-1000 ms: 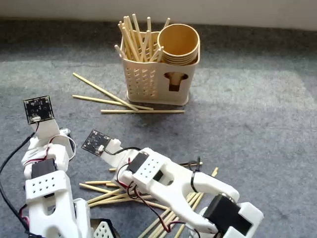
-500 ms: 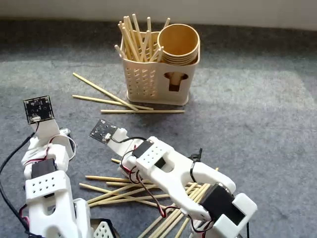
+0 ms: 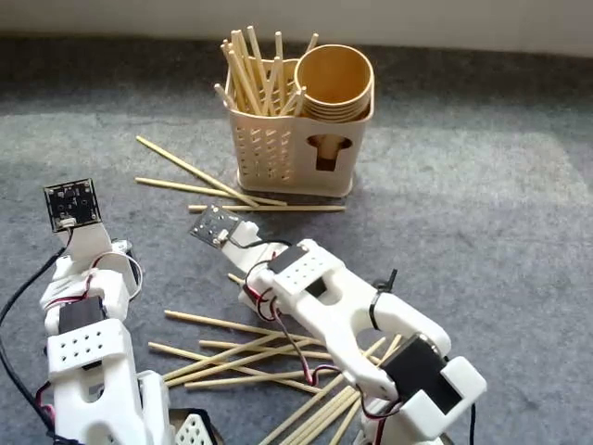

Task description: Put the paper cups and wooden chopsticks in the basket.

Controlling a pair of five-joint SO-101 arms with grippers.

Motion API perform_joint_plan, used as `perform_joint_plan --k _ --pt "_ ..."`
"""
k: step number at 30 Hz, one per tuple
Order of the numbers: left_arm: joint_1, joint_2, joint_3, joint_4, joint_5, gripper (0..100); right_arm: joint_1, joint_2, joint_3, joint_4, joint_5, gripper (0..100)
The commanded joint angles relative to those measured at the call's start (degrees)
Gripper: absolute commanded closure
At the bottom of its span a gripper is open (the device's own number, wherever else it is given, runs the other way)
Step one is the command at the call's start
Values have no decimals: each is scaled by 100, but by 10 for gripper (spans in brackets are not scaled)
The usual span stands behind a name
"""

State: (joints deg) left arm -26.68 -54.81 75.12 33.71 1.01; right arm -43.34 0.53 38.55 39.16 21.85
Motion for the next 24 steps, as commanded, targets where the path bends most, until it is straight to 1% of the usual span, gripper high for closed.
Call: perform_joint_plan --k 1,5,8,24 --pt "48 -101 -31 -105 26 899 338 -13 -365 -84 62 994" --pt "48 -101 -31 -105 18 899 567 -13 -752 409 62 994" --pt "48 -101 -31 -105 18 899 664 -13 -1305 848 62 994" --pt "40 -101 -31 -105 18 899 699 -13 -4330 3389 18 994"
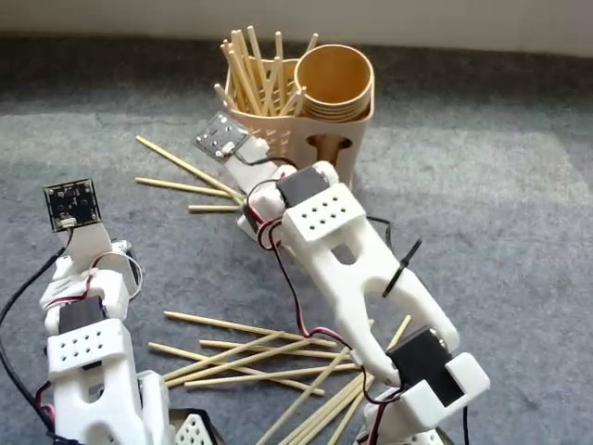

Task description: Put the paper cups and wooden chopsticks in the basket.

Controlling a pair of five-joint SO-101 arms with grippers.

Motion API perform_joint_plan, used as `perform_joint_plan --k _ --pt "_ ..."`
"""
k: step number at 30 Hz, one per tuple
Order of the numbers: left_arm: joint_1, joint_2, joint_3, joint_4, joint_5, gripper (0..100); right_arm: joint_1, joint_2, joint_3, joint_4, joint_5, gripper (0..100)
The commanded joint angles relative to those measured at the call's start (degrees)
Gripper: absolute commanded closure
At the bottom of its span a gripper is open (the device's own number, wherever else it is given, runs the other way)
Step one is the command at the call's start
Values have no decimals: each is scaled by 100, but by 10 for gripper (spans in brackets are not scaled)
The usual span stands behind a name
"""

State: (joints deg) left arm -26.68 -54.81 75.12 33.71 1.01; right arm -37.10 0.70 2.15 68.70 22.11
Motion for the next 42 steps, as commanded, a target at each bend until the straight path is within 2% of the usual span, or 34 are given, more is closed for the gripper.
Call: perform_joint_plan --k 1,5,10,24,31,42 --pt "40 -101 -31 -105 18 899 75 -31 -875 576 -35 994" --pt "40 -101 -31 -105 18 899 75 -31 -1631 1024 -396 994" --pt "40 -101 -31 -105 18 899 48 -31 -2466 1455 -431 994" --pt "40 -101 -31 -105 18 899 40 4 -4716 1429 -448 994" --pt "40 -101 -31 -105 18 899 40 4 -5288 585 -448 994" --pt "40 -101 -31 -105 18 899 66 13 -5244 -1464 -448 994"
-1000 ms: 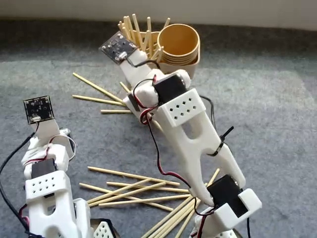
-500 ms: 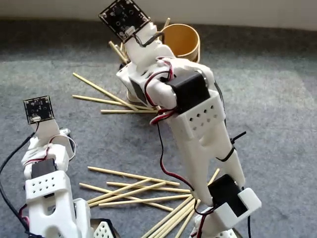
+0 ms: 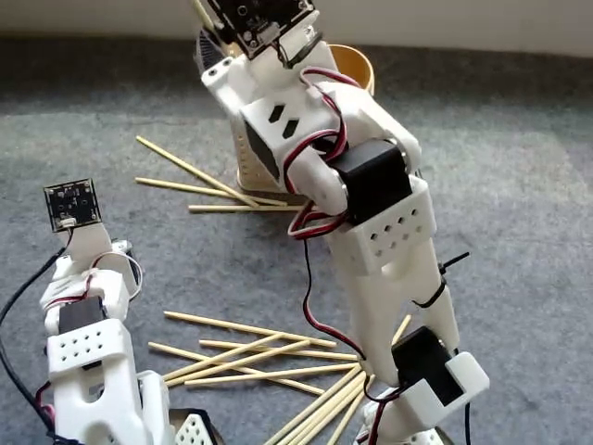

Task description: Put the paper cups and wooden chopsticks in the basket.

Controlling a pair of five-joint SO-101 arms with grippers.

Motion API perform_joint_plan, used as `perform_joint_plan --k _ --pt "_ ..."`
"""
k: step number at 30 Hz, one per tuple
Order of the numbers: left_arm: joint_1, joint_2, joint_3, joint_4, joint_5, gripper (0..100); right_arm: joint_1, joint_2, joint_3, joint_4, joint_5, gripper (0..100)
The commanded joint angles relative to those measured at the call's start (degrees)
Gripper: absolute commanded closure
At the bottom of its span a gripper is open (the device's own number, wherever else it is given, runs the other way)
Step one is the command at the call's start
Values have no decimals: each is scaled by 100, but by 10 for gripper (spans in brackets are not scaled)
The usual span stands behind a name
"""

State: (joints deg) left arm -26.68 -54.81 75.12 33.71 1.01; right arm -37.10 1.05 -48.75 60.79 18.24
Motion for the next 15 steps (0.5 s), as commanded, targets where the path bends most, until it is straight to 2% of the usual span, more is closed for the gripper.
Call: perform_joint_plan --k 1,8,15 --pt "40 -101 -31 -105 18 899 75 -13 -154 -892 -62 994" --pt "31 -101 -31 -105 18 899 84 242 -66 -2141 -53 994" --pt "22 -101 -31 -105 18 899 462 796 -48 -2958 -53 994"
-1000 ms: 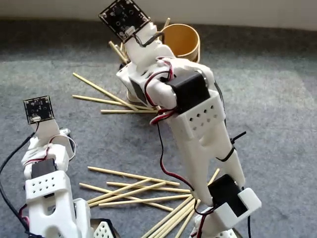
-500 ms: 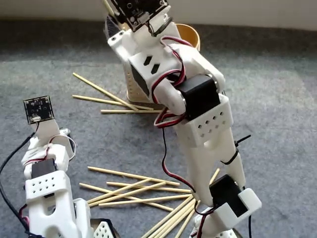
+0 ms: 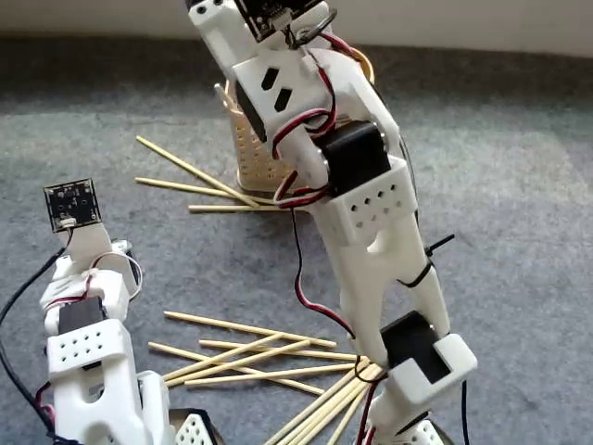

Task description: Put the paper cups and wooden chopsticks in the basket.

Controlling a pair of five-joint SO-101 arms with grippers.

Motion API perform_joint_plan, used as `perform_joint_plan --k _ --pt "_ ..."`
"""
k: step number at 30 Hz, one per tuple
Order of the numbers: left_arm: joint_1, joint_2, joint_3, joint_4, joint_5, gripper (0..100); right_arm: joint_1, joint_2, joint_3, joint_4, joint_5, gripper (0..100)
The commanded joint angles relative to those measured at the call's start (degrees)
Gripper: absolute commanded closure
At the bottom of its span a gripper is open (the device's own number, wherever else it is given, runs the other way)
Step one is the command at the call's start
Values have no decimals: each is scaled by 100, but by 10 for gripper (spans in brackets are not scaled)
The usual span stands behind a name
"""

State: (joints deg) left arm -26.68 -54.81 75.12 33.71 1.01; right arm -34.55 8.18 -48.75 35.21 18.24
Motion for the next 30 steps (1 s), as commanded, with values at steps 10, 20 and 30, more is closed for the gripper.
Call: perform_joint_plan --k 10,20,30 --pt "22 -101 -31 -105 18 899 303 391 -40 -435 -62 994" --pt "22 -101 -31 -105 18 899 470 356 804 -435 -941 994" --pt "22 -101 -31 -105 18 899 453 347 857 -154 -941 994"
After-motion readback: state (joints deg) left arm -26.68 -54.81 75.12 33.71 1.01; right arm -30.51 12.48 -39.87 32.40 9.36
